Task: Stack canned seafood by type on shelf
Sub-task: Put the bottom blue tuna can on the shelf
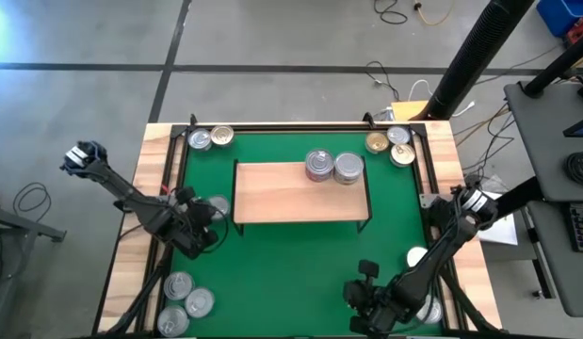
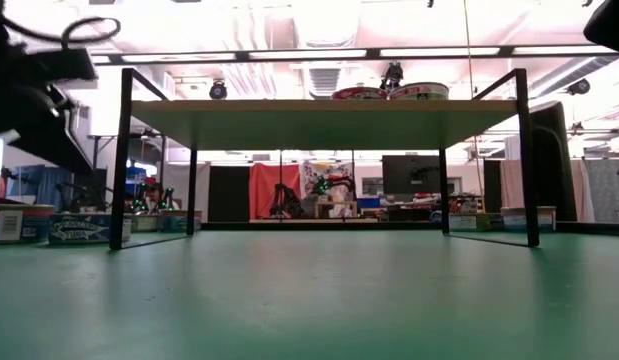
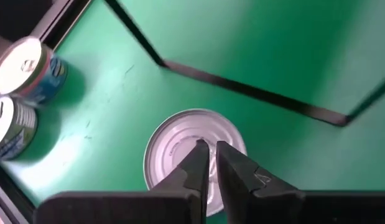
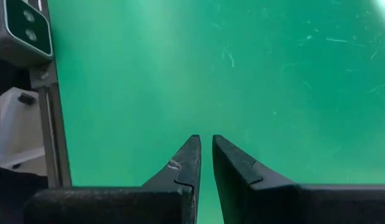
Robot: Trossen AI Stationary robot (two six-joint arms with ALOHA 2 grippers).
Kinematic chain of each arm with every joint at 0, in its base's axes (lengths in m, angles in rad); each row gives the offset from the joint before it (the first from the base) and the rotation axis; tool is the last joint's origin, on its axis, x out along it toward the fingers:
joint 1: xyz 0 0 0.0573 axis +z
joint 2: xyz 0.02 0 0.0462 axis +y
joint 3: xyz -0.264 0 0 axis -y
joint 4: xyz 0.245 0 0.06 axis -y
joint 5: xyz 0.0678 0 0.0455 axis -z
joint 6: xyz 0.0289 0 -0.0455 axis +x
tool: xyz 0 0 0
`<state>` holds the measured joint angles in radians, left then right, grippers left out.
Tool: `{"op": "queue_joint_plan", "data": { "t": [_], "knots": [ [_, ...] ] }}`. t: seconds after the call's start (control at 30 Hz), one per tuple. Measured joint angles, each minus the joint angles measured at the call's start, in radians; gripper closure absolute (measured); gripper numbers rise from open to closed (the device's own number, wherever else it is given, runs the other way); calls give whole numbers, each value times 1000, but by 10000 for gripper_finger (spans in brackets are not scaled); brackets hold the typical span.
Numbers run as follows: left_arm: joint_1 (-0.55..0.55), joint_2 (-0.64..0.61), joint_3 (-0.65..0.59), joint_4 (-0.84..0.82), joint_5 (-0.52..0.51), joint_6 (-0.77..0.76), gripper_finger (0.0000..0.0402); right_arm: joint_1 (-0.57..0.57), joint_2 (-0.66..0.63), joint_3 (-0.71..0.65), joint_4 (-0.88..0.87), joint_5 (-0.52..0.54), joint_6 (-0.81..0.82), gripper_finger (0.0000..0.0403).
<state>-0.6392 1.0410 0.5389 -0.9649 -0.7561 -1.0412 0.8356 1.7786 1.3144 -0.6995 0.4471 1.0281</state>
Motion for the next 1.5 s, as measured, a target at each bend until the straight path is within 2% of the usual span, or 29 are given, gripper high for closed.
{"op": "queue_joint_plan", "data": {
  "t": [0.27, 0.57, 0.73, 0.87, 1.07, 1.27, 1.5],
  "knots": [
    [103, 1, -107, 154, -14, 31, 401, 0, -3, 0, 2, 0, 25, 369],
    [114, 1, -170, 165, 12, -58, 401, -7, -3, 0, 2, -3, 14, 369],
    [103, 0, -200, 285, 73, -57, 401, -16, -3, 0, 3, -1, 1, 369],
    [29, -3, -188, 386, 175, -42, 401, -8, -3, 0, 25, -2, 0, 369],
    [-162, 19, -99, 396, 332, -117, 401, -1, -3, 0, 61, -21, -8, 369],
    [-329, 171, -28, 457, 302, -235, 401, 5, -4, 0, 66, -31, -32, 369],
    [-339, 435, 68, 716, 266, -127, 401, -7, -4, 0, 140, -28, -126, 369]
  ]
}}
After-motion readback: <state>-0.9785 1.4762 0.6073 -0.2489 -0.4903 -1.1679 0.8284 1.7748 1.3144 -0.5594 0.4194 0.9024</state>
